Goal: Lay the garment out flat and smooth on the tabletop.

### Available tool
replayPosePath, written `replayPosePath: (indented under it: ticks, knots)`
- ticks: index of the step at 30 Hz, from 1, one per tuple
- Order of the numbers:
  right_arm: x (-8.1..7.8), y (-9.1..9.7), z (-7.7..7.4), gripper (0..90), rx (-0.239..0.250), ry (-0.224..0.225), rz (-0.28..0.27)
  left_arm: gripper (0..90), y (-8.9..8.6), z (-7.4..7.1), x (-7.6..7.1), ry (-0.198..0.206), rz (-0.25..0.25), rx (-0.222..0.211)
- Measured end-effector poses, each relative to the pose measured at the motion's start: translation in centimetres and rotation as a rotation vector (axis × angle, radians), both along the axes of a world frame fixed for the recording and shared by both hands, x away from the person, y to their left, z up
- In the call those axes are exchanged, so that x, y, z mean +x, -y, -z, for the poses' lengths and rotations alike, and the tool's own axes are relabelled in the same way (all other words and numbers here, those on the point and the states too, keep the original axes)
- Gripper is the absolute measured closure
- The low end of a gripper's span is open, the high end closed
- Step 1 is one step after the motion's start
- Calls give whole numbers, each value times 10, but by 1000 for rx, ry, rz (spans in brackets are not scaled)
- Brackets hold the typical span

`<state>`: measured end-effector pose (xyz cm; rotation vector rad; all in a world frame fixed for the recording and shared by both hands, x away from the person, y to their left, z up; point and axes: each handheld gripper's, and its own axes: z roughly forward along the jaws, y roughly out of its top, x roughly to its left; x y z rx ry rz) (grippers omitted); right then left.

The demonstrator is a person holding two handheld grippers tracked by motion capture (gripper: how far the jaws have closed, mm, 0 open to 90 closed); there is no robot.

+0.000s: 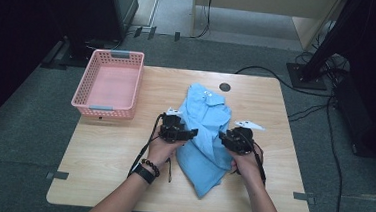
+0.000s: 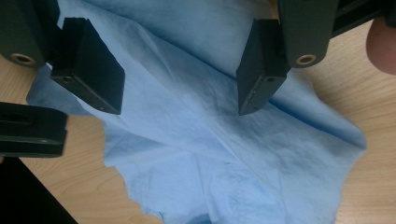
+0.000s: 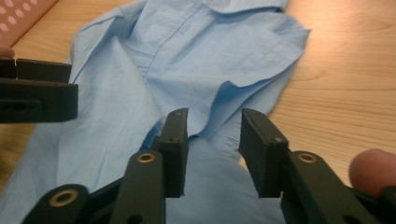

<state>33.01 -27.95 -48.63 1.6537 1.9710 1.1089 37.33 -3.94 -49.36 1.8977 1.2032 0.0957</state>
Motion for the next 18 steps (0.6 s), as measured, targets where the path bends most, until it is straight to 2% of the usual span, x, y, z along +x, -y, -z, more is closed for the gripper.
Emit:
replayPosePath:
  ticks: [2,6,10,11,13,15,16,17,18]
  knots:
    - [7,-6,3,586,5,-21,1,390,2,2,0,-4,-10,11]
    - [18,-14,9,582,26,-40,12,582,4,7,2,-6,-9,32]
    - [17,-15,16,542,-34,-42,25,823,2,11,3,-3,4,26]
    - [15,-13,17,534,-32,-42,31,869,-1,11,3,3,5,20]
    - [11,-5,18,534,-26,-40,52,900,-5,10,3,8,19,2]
    - [8,4,18,534,-31,-43,70,900,-10,8,4,12,33,-35]
    - [8,9,19,532,-29,-49,76,900,-10,8,4,12,33,-35]
    - [7,12,19,531,-28,-58,86,900,-15,6,4,13,52,-76]
    - [7,15,19,531,-26,-60,88,900,-18,4,4,14,56,-85]
